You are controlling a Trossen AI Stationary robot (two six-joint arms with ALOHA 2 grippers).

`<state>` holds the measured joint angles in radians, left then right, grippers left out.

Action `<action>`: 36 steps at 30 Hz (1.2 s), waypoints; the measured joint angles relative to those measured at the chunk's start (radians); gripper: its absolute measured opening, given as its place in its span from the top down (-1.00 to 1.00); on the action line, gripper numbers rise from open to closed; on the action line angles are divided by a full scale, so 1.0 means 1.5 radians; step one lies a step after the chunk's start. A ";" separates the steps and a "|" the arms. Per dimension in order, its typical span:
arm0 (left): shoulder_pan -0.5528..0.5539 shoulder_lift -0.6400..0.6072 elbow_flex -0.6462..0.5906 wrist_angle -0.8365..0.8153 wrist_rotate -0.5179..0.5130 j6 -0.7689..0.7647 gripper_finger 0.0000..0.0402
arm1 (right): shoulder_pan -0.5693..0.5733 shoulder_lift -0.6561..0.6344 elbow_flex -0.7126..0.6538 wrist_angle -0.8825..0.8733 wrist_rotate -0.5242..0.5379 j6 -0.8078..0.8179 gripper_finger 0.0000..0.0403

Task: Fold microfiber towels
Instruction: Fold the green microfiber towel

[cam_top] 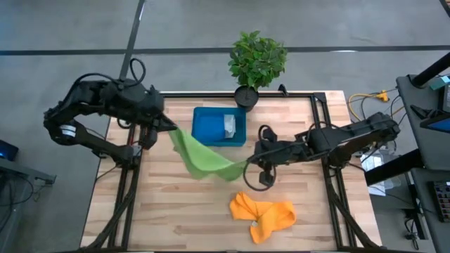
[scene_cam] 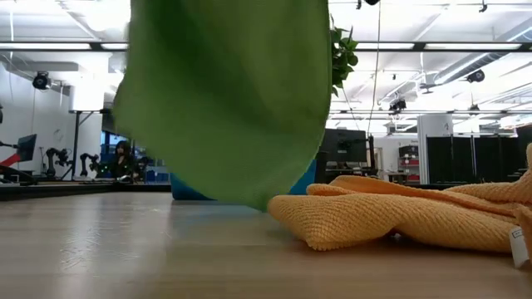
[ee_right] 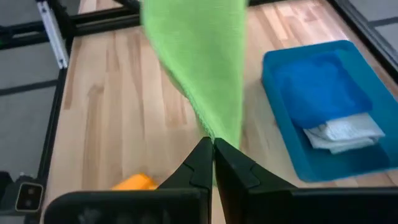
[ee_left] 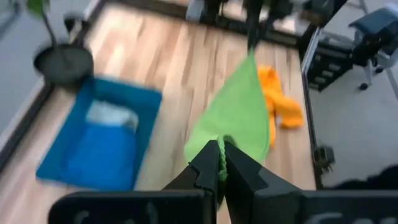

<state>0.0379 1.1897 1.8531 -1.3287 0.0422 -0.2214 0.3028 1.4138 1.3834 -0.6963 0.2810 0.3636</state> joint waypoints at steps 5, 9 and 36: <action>-0.007 -0.041 -0.015 -0.088 0.000 -0.048 1.00 | 0.000 -0.009 0.002 -0.001 0.007 0.027 0.96; -0.023 -0.074 -0.028 -0.123 0.000 -0.099 1.00 | 0.003 -0.012 0.011 -0.001 0.005 0.046 0.96; -0.413 -0.148 -0.331 0.357 0.161 -0.438 1.00 | 0.143 -0.012 0.095 0.126 -0.160 0.254 0.96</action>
<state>-0.5811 0.9675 1.3564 -0.7930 0.2831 -0.8783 0.5173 1.3952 1.5260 -0.5080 0.0416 0.7440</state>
